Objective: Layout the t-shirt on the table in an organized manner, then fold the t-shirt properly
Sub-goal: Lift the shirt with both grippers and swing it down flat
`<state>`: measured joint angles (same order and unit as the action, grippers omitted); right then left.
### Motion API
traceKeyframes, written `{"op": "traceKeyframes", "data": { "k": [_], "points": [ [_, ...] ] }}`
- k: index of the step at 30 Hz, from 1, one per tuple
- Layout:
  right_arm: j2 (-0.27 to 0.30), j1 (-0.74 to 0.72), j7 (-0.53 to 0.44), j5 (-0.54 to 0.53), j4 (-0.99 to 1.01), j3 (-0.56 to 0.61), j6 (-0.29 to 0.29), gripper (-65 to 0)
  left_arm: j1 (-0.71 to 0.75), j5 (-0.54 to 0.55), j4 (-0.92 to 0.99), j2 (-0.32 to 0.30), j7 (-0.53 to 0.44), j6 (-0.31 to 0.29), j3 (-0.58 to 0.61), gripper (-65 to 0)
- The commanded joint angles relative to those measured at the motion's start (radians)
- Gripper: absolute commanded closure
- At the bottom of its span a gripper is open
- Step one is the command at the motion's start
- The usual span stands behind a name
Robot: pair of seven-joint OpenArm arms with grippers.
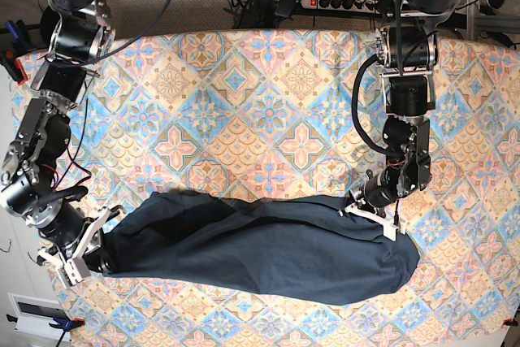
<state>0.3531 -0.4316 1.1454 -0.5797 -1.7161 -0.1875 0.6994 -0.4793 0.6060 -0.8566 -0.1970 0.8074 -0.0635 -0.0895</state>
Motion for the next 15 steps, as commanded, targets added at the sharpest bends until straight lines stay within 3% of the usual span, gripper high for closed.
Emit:
{"op": "traceKeyframes", "data": {
  "k": [1, 4, 9, 15],
  "points": [
    [0.017, -0.019, -0.018, -0.006, -0.017, -0.023, -0.001, -1.1, -0.039, 0.021, -0.048, -0.009, -0.012, -0.009, -0.005, 0.0],
    [0.019, -0.009, -0.018, -0.009, -0.015, -0.053, -0.001, -1.1, -0.032, 0.070, -0.151, -0.029, 0.027, -0.011, -0.005, 0.0],
    [0.022, 0.030, -0.017, -0.009, -0.019, -0.077, -0.001, -1.0, -0.031, 0.263, -0.250, -0.161, 0.171, -0.017, -0.071, 0.0],
    [0.080, 0.095, -0.017, -0.009, -0.060, -0.080, -0.001, -0.9, 0.077, 0.625, -0.330, -0.391, 0.320, -0.019, -0.206, 0.0]
  ]
}}
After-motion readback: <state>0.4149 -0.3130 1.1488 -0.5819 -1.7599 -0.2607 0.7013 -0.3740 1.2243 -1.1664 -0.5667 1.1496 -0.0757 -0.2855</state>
